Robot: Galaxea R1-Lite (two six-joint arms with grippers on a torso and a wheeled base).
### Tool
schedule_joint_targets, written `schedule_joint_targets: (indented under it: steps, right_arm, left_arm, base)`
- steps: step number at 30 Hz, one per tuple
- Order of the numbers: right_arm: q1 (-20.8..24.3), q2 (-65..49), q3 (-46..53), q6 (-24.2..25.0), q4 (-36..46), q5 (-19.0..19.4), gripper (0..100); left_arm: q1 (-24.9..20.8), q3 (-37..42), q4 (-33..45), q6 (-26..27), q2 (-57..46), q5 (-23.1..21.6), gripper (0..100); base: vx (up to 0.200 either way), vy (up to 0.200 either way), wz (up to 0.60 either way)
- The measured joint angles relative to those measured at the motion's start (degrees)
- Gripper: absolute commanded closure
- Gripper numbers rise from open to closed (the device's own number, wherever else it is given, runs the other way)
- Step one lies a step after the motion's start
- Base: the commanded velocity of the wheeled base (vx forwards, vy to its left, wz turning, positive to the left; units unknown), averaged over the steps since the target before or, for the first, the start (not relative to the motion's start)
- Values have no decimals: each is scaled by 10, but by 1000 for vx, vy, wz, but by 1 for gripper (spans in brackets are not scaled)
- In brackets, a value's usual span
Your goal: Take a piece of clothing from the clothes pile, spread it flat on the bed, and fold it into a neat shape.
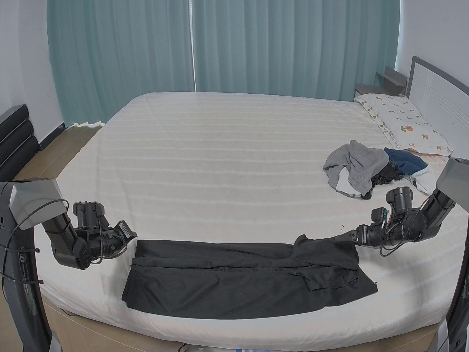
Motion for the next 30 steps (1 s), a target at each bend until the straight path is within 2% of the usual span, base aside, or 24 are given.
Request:
schedule_joint_targets:
  steps: [7,14,15,30]
  right_arm:
    - [-9,4,-33,102,0,-1,0]
    - [-19,21,-62,117,6,-1,0]
    - [-20,24,-65,118,6,-1,0]
    - [-27,47,-73,119,8,5,0]
  left_arm:
    - [-17,-1,0,2,0,4,100]
    - [-29,-7,-22,14,14,42,100]
    - [-29,-7,-24,14,15,43,0]
    - [-30,15,-38,29,19,43,0]
  base:
    - [0,0,0]
    - [0,0,0]
    - [0,0,0]
    - [0,0,0]
